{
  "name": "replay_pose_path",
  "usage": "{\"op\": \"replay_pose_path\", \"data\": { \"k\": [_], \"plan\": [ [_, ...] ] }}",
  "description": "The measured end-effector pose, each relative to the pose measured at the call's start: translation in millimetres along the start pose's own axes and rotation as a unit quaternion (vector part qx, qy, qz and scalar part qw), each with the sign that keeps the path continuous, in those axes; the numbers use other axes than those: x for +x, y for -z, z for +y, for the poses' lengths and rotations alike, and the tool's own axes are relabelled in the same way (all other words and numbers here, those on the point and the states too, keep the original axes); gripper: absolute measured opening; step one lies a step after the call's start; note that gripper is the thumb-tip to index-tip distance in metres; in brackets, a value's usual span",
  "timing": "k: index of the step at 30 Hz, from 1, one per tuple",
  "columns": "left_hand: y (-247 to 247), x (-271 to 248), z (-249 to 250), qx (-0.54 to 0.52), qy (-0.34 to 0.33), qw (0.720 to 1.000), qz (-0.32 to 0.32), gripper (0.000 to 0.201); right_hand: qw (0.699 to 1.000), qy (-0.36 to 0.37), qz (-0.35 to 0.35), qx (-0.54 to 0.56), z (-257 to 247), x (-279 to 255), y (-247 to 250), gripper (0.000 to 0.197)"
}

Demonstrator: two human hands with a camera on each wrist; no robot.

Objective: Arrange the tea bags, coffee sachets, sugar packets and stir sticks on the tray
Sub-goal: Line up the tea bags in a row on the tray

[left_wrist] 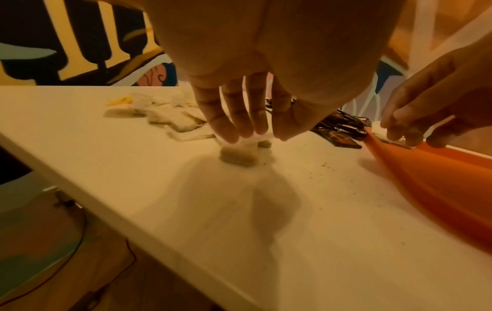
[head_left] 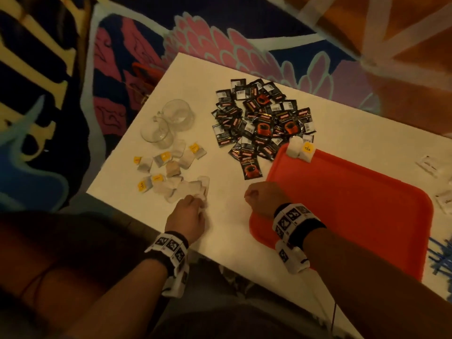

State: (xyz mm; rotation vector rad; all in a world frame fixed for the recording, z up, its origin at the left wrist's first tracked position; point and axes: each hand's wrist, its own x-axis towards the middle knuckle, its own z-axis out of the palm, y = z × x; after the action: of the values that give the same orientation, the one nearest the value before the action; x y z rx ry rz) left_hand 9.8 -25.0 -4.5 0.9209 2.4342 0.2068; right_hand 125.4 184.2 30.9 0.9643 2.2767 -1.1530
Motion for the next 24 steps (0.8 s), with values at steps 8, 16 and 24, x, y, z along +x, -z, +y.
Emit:
{"op": "replay_pose_path", "data": {
  "k": [8, 16, 24],
  "plan": [
    [5.8, 11.2, -1.9, 0.038, 0.034, 0.999, -0.014, 0.077, 0.996, 0.012, -0.046, -0.071, -8.1, -9.6, -11.6, 0.015],
    [0.5, 48.6, -1.6, 0.081, -0.012, 0.995, -0.053, 0.056, 0.998, 0.0, -0.042, -0.048, -7.3, -19.4, -9.0, 0.018],
    [-7.5, 51.5, 2.8, -0.007, -0.052, 0.999, -0.011, 0.026, 1.0, -0.017, -0.023, 0.012, -1.0, -22.3, -6.4, 0.017]
  ]
}}
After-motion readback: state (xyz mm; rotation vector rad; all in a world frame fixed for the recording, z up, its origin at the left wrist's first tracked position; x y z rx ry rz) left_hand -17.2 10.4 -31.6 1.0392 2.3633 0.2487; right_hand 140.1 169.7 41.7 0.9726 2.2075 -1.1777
